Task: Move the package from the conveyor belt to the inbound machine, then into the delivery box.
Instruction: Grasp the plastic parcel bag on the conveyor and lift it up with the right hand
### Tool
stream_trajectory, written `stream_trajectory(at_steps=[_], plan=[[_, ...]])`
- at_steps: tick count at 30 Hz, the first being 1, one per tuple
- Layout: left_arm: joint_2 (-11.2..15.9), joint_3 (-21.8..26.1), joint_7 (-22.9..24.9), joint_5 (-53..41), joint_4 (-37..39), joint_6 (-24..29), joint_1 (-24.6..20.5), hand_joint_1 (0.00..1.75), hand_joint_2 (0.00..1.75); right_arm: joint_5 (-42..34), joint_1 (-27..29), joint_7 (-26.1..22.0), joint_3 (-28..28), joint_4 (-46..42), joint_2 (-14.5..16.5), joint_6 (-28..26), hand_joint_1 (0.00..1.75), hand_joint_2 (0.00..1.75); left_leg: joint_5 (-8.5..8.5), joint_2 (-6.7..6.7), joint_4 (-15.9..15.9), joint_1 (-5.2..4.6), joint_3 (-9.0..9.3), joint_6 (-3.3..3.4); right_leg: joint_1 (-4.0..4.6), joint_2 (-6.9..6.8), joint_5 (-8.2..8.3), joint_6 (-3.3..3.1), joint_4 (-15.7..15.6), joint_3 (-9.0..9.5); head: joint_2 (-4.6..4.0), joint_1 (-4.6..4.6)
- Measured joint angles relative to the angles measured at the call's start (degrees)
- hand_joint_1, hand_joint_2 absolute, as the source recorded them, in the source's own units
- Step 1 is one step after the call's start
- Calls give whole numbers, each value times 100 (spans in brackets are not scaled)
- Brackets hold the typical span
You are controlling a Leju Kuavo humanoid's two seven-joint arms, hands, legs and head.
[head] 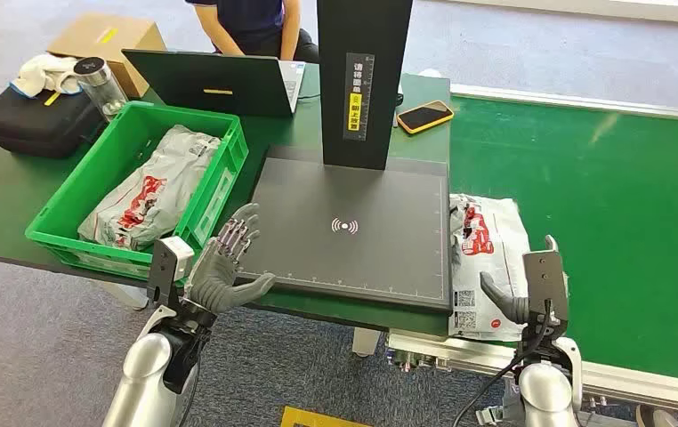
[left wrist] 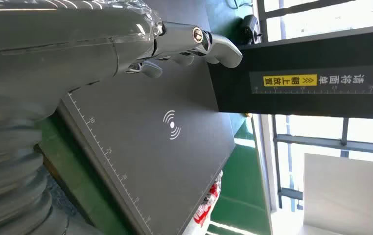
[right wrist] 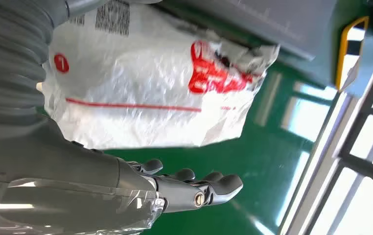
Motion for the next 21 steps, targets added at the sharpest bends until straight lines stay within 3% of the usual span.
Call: stream_trajectory(at_steps=[12, 20, 21], plan=[[0, -73, 41, -31, 28, -16, -70, 0, 175, 930, -380, 1266, -328, 1347, -274, 555, 0, 175, 0, -1, 0, 0, -1, 0, 1, 0, 0, 0, 0, 0, 1, 0], [0, -89, 26, -13, 28, 44, 14, 0, 175, 1148, -406, 1359, -329, 1916, -317, 978, 0, 175, 0, 0, -1, 1, -1, 0, 1, 0, -1, -1, 0, 0, 0, 1], [0, -89, 34, -5, 27, 49, 25, 0, 175, 1149, -408, 1340, -329, 1942, -319, 1015, 11, 175, 0, 0, -1, 1, 0, 0, 1, 0, -1, -1, 0, 0, 0, 1]])
